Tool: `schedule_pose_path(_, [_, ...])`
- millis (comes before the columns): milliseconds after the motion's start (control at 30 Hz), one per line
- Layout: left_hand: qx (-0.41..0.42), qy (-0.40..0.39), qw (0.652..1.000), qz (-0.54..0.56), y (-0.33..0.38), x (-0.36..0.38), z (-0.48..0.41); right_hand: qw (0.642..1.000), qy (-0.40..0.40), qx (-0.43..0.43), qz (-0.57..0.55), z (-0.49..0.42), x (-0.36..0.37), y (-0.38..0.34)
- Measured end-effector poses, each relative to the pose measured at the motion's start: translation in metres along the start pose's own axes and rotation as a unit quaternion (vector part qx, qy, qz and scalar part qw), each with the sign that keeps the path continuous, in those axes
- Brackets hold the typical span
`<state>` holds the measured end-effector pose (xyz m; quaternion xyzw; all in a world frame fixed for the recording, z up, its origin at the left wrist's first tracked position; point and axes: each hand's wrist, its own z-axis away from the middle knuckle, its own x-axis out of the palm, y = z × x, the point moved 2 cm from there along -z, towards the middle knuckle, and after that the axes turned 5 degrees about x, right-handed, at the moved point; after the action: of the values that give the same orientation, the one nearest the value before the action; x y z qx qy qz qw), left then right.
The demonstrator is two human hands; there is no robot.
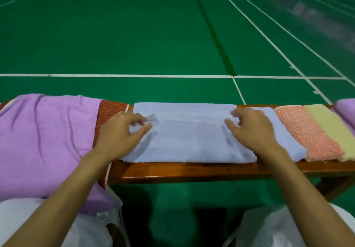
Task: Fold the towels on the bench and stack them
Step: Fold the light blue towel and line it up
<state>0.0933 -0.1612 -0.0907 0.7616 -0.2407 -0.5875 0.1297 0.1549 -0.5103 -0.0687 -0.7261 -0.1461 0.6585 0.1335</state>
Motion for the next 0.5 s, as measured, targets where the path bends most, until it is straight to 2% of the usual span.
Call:
schedule_pose_path(67, [0.033,-0.012,0.999,-0.026,0.008,0.026,-0.007,0.999,-0.038,-0.024,-0.021,0.004,0.030,-0.025])
schedule_pose_path(167, [0.062,-0.050,0.996,-0.041,0.024,0.062,-0.018,0.987,-0.088,-0.124,0.047,0.010,0.075,-0.057])
schedule_pose_path(267, [0.042,-0.096,0.989,-0.102,0.028,0.087,-0.021,0.974,-0.121,-0.172,0.084,0.014,0.103,-0.068])
schedule_pose_path(367, [0.002,-0.126,0.983,-0.136,0.020,0.094,-0.020,0.971,-0.135,-0.166,0.105,0.010,0.106,-0.062])
schedule_pose_path(500, [-0.058,-0.096,0.980,-0.165,0.005,0.084,-0.011,0.981,-0.112,-0.095,0.126,0.003,0.096,-0.033])
